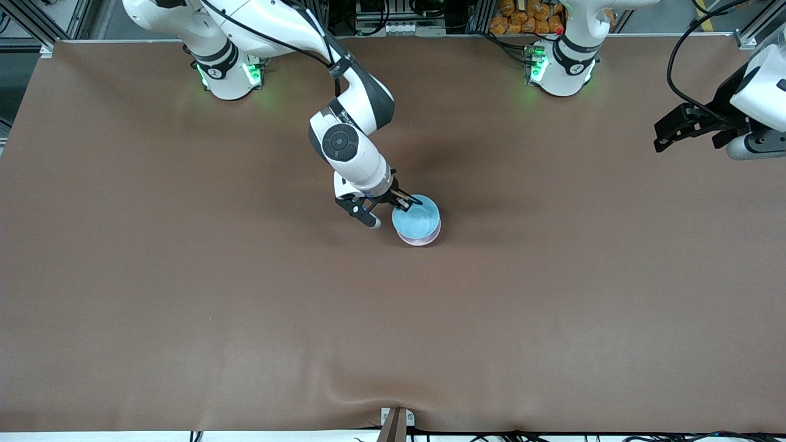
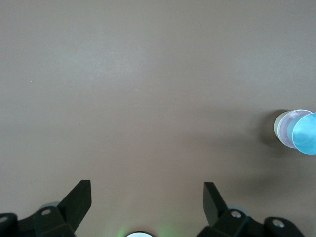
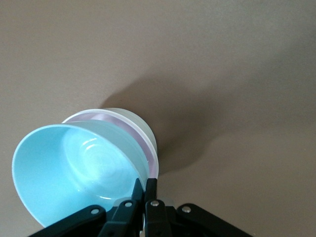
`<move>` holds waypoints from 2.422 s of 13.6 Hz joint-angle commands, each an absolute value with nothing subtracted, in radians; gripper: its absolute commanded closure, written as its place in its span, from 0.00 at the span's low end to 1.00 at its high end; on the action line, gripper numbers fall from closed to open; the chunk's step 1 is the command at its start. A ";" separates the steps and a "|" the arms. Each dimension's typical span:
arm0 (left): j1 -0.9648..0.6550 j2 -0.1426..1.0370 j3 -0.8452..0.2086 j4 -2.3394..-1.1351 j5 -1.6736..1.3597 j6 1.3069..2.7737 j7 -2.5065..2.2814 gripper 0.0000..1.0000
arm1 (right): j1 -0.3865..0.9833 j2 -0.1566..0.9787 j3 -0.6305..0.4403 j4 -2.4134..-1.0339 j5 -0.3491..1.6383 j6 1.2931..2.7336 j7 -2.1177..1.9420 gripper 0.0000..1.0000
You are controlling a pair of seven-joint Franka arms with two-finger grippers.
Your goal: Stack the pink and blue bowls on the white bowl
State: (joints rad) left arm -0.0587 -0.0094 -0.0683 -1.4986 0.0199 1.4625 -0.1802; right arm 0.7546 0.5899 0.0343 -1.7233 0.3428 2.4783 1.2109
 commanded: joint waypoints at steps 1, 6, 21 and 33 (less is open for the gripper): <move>-0.057 -0.020 -0.069 -1.489 0.015 1.448 -0.184 0.00 | 0.759 0.618 0.032 -1.700 0.367 2.503 1.220 1.00; -0.063 -0.020 -0.074 -1.493 0.000 1.453 -0.178 0.00 | 0.761 0.632 0.031 -1.700 0.362 2.503 1.216 1.00; -0.043 -0.023 -0.068 -1.505 -0.011 1.408 -0.172 0.00 | 0.640 0.407 -0.141 -1.690 0.319 2.263 0.820 0.00; -0.038 -0.023 -0.067 -1.514 -0.008 1.408 -0.170 0.00 | 0.098 0.098 0.012 -1.786 0.180 1.872 0.367 0.00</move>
